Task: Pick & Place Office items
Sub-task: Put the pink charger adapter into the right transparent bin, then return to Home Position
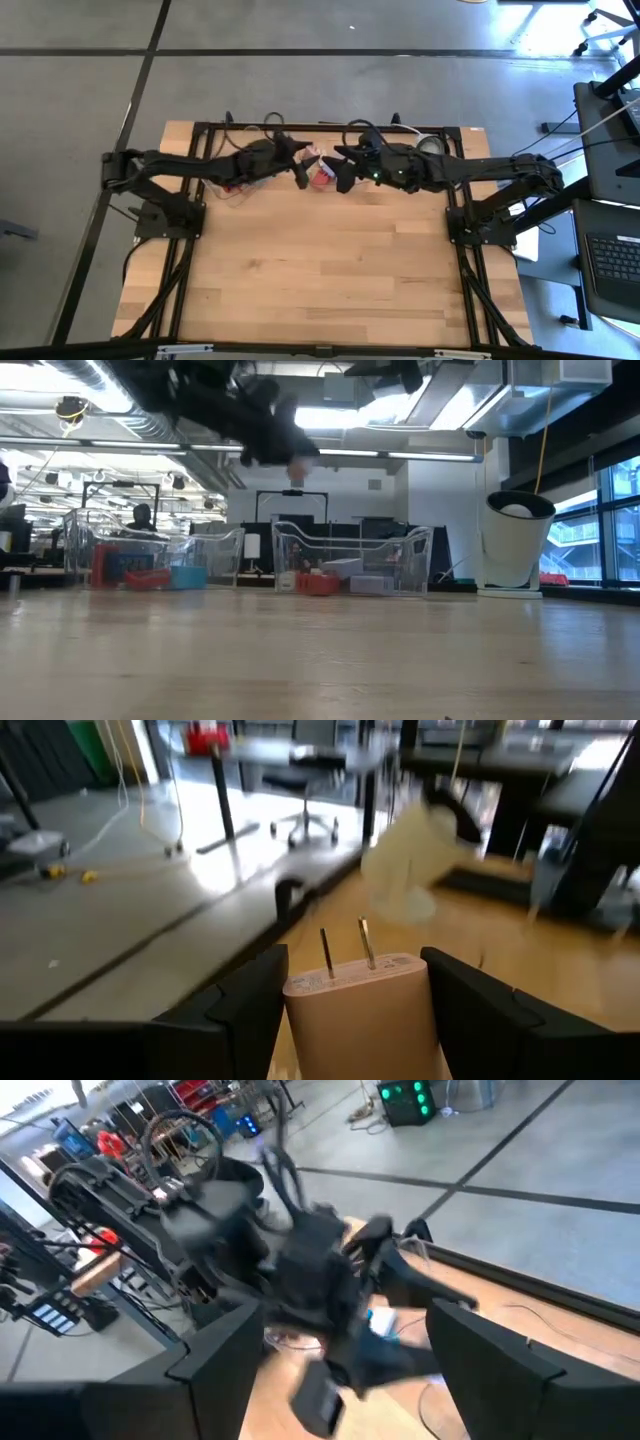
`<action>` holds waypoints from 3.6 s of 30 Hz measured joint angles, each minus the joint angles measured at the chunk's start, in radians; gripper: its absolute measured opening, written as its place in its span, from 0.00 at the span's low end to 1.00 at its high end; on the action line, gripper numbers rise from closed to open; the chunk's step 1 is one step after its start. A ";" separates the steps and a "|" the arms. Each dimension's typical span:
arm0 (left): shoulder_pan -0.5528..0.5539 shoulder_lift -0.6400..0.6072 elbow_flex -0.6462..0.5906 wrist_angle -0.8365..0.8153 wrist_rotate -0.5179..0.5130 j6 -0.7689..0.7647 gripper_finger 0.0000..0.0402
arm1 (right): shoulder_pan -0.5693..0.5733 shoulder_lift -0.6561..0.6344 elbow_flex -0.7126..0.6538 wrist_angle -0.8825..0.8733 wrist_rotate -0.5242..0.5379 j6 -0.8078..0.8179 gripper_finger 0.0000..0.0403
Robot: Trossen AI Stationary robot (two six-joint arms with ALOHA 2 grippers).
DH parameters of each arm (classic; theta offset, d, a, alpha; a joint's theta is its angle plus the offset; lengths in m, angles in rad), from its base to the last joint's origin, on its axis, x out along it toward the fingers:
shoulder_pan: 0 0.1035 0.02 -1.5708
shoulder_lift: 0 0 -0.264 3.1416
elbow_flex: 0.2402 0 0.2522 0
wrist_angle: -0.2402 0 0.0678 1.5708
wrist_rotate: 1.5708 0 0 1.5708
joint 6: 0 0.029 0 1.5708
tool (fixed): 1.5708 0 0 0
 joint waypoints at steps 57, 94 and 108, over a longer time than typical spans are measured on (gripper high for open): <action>-0.037 -0.212 0.029 -0.160 0.003 0.089 0.67 | -0.070 0.009 0.000 -0.159 -0.018 -0.388 0.70; -0.048 -1.167 -0.018 -0.807 0.003 -0.087 0.67 | -0.080 0.011 -0.250 0.144 -0.249 -0.366 0.70; -0.048 -1.211 -0.207 -0.704 0.004 -0.179 0.67 | -0.169 0.001 -0.505 0.565 -0.387 -0.205 0.70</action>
